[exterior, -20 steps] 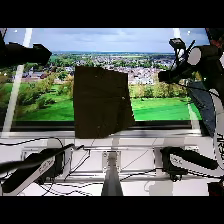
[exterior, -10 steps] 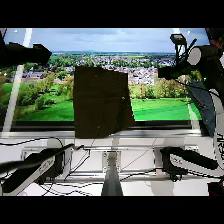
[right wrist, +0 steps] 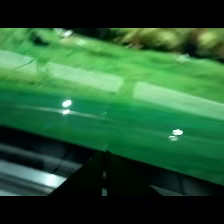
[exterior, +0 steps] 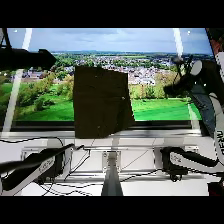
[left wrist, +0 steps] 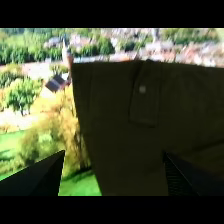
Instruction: Fold the clothes and pants, and hang the long-sleeved shirts on hangers.
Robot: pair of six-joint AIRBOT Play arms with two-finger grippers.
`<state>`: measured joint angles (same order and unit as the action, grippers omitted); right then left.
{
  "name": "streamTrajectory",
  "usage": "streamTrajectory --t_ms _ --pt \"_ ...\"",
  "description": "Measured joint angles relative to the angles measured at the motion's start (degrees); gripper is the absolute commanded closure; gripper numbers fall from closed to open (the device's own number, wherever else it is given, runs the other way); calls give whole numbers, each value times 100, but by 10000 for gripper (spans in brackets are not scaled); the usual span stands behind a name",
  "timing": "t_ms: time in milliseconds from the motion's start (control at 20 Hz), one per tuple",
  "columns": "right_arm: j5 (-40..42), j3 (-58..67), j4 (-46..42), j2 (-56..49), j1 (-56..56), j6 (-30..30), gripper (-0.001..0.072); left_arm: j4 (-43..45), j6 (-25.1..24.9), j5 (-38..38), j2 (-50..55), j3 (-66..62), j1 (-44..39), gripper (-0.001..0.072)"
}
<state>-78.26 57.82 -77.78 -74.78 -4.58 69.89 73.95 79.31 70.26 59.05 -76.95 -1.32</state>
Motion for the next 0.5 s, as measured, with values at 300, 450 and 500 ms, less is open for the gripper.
streamTrajectory --t_ms 300,450,500 --pt "413 -1735 2809 -20 109 -763 154 638 15 374 254 837 0 14" --pt "706 -2037 3320 -205 533 -734 162 743 15 345 291 1451 0 13" --pt "804 -2092 3438 -310 706 -664 162 756 15 334 297 1661 0 13"
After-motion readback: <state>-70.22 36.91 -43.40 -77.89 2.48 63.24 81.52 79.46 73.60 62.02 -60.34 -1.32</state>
